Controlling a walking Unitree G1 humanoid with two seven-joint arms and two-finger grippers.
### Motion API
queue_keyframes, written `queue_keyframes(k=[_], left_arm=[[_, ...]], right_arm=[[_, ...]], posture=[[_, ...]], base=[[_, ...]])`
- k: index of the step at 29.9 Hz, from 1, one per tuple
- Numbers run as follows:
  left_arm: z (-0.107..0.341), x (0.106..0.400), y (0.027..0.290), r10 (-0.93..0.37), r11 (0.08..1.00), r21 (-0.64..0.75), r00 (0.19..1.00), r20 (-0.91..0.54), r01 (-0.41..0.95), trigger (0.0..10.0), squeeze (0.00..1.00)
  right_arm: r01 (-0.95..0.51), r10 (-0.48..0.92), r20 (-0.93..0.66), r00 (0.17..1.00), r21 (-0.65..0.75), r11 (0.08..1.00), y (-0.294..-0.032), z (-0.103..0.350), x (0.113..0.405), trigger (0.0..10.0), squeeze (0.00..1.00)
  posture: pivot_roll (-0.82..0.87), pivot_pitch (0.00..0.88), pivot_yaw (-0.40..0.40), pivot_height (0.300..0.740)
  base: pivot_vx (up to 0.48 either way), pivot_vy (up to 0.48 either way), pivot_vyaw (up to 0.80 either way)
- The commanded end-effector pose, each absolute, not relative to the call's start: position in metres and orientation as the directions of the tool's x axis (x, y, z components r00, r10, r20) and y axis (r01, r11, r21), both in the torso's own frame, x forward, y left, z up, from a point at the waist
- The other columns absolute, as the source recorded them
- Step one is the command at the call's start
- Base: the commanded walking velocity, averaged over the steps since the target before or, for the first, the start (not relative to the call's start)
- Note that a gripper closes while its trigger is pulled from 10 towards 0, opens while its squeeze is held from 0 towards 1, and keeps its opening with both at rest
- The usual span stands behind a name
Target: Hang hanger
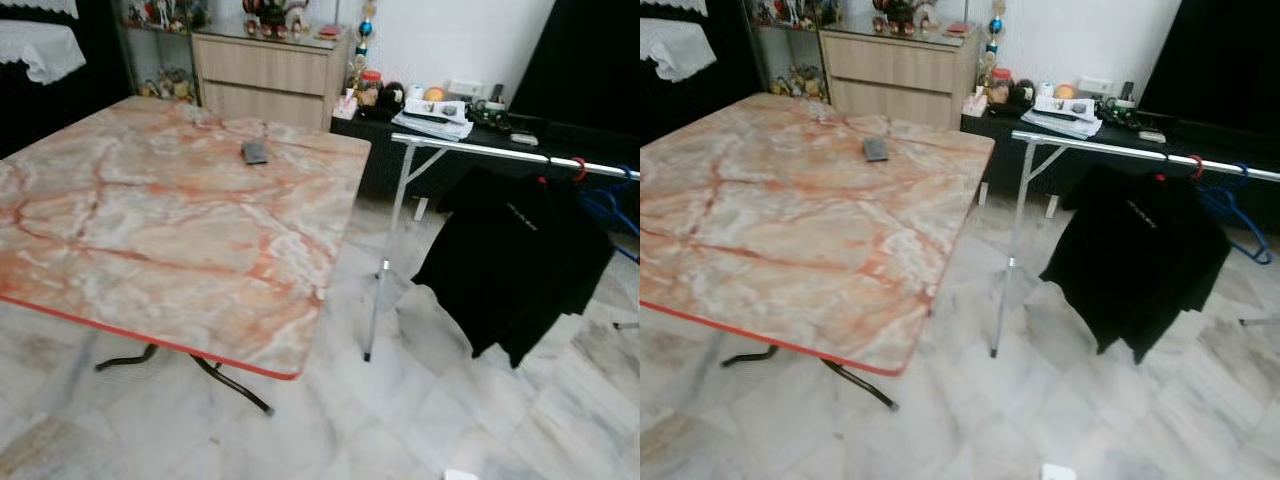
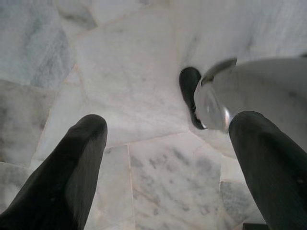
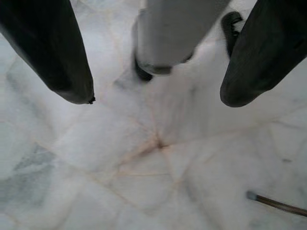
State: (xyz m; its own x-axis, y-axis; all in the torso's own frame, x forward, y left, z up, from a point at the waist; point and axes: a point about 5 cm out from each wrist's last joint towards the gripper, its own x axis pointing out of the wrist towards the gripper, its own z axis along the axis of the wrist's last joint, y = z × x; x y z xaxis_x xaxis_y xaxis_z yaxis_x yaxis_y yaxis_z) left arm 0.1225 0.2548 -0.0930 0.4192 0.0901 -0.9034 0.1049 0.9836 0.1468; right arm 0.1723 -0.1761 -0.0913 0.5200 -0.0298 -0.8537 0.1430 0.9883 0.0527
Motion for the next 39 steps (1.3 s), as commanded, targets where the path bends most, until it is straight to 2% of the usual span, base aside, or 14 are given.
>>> queue_keyframes(k=[1, 32, 39], left_arm=[[-0.080, 0.181, 0.211, 0.001, 0.999, 0.031, 0.605, -0.797, 0.039, 10.0, 0.00], [-0.084, 0.174, 0.206, -0.013, 0.999, 0.020, 0.583, -0.812, 0.051, 10.0, 0.00], [-0.086, 0.170, 0.208, 0.017, 0.999, 0.037, 0.571, -0.821, 0.024, 10.0, 0.00]], right_arm=[[0.221, -0.004, -0.811, 0.585, 0.155, 0.963, -0.183, -0.077, 0.200, 10.0, 0.00], [0.232, -0.016, -0.810, 0.586, 0.148, 0.961, -0.187, -0.078, 0.198, 10.0, 0.00], [0.230, -0.018, -0.813, 0.582, 0.144, 0.963, -0.187, -0.079, 0.196, 10.0, 0.00]], posture=[[0.10, 0.054, -0.103, 0.740], [0.07, 0.002, -0.110, 0.740], [0.08, 0.000, -0.108, 0.740]], base=[[0.000, -0.382, 0.00], [0.000, -0.379, 0.00], [0.000, -0.036, 0.00]])
